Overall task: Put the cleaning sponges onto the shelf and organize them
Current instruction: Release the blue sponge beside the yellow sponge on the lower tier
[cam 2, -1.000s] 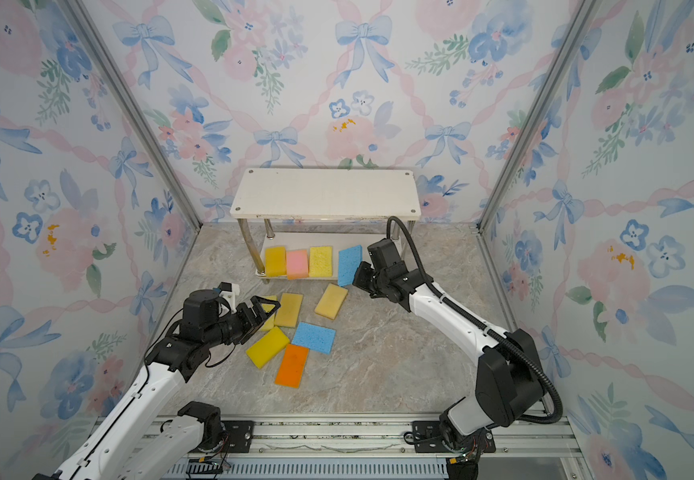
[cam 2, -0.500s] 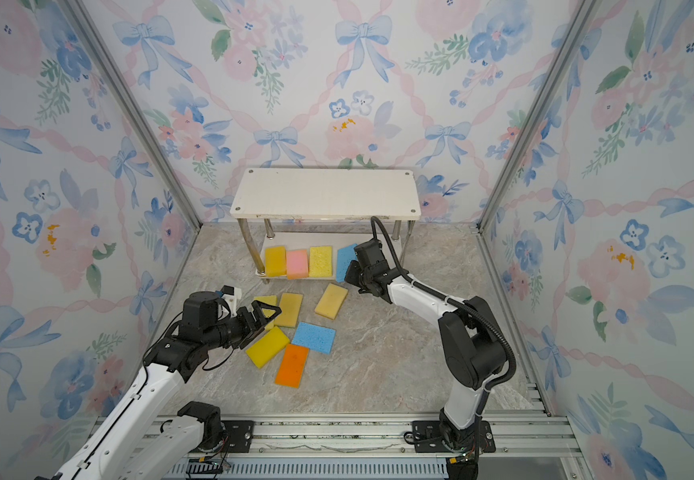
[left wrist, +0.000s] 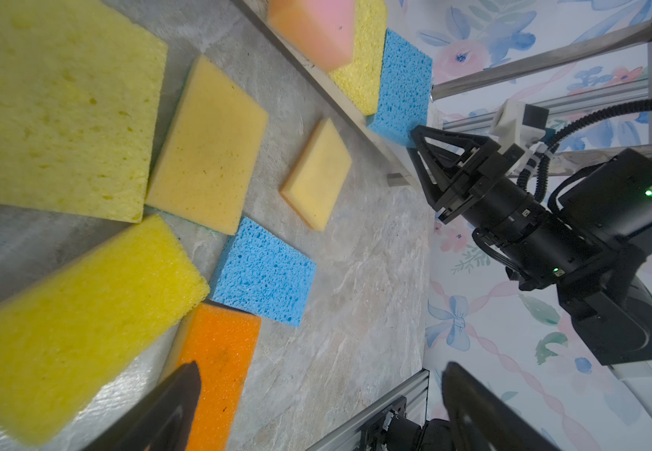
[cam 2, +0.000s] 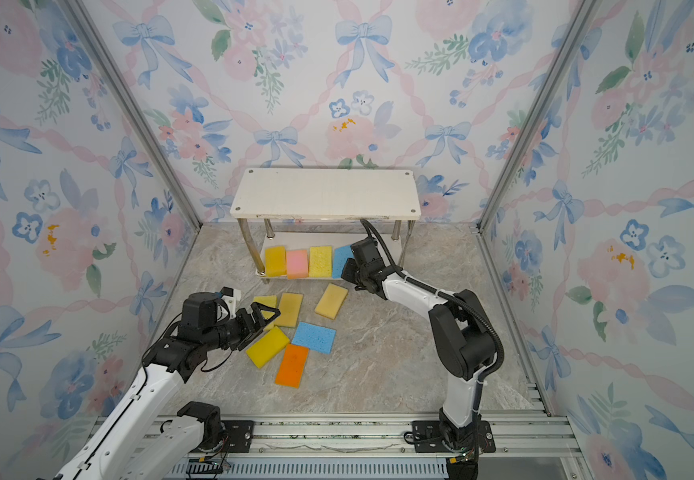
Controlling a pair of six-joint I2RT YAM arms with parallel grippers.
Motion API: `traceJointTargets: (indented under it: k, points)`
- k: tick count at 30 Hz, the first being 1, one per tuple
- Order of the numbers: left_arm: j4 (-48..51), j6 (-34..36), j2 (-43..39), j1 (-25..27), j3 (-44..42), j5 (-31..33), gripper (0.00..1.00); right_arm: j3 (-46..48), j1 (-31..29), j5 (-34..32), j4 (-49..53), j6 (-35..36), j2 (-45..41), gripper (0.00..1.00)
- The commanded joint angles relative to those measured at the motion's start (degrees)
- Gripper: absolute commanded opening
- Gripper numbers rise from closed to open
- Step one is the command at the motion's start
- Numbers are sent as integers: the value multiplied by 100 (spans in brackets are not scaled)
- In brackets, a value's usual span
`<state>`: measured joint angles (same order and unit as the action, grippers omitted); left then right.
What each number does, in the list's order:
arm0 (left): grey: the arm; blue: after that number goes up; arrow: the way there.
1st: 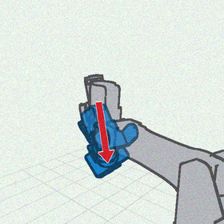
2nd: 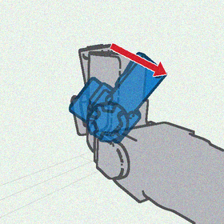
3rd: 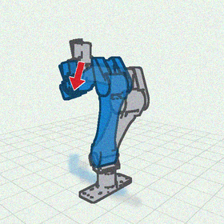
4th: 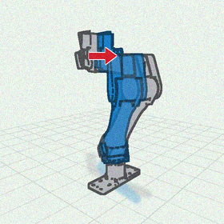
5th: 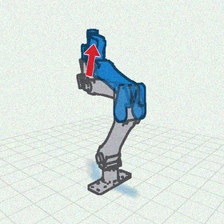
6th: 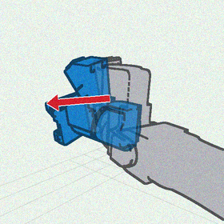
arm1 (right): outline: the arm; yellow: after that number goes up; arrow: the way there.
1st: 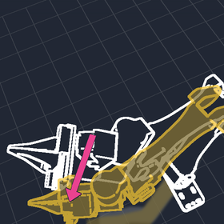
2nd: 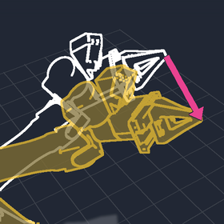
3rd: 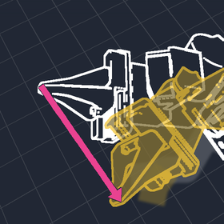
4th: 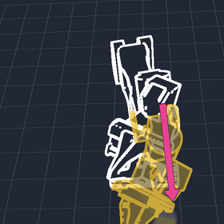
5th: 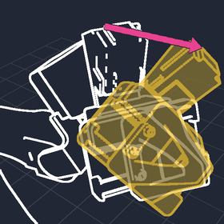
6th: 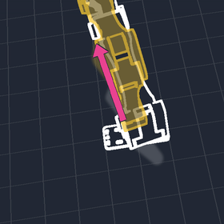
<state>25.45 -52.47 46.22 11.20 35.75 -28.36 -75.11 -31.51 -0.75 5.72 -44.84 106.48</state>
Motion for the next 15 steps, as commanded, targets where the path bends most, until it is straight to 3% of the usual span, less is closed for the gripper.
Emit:
traceJointTargets:
  k: [1, 6, 15]
  points:
    - [91, 140, 13, -66, -18, -15, 98, -161, 113, 48, -69, 21, 44, 46]
    - [91, 112, 45, -83, -6, 26, 98, -141, 221, 122, -7, -15, -78, 66]
    - [91, 8, 120, -101, 16, 168, 98, 189, 169, -154, 573, -98, -746, 78]
